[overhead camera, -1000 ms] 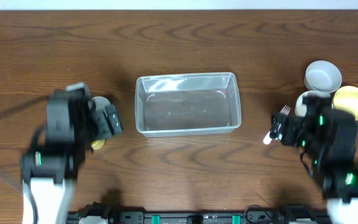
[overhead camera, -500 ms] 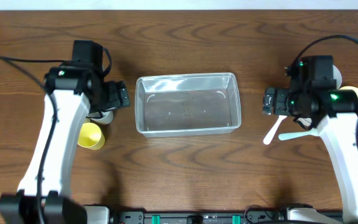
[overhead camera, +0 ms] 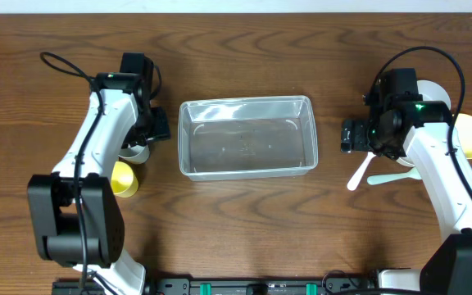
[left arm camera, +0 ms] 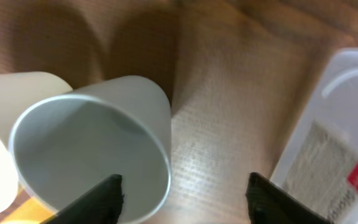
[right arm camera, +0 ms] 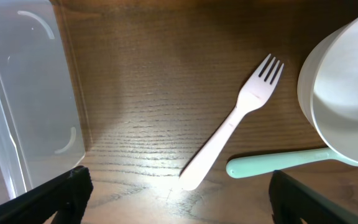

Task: Pack container
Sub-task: 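Move the left gripper to the grey-green cup and grasp its rim, then carry the grey-green cup with the left gripper into the container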

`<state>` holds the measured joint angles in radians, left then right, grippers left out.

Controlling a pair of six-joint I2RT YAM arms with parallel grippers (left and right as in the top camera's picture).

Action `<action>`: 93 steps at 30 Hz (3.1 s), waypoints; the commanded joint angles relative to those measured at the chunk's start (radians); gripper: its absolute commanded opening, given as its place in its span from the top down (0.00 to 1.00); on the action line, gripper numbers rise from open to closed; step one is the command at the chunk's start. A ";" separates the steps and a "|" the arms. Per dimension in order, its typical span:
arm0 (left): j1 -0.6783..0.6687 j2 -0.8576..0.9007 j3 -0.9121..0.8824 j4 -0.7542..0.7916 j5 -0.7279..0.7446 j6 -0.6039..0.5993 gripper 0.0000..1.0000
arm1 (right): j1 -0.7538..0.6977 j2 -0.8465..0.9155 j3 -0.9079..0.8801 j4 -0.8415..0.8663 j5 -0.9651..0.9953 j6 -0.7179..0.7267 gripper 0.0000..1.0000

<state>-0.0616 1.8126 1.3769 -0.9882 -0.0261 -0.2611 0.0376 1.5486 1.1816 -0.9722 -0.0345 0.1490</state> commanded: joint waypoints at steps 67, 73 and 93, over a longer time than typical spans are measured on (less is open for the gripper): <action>-0.387 -0.202 0.224 -0.044 -0.064 0.050 0.94 | -0.005 0.002 0.014 -0.034 -0.008 -0.004 0.11; -0.468 -0.083 0.217 -0.048 -0.064 0.050 0.94 | -0.005 0.002 0.014 -0.040 -0.008 -0.004 0.11; -0.382 0.246 0.220 -0.006 -0.064 0.067 0.87 | -0.005 0.002 0.014 -0.064 -0.008 -0.004 0.11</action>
<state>-0.4625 2.0426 1.5948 -0.9909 -0.0792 -0.2195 0.0376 1.5486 1.1816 -1.0321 -0.0345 0.1490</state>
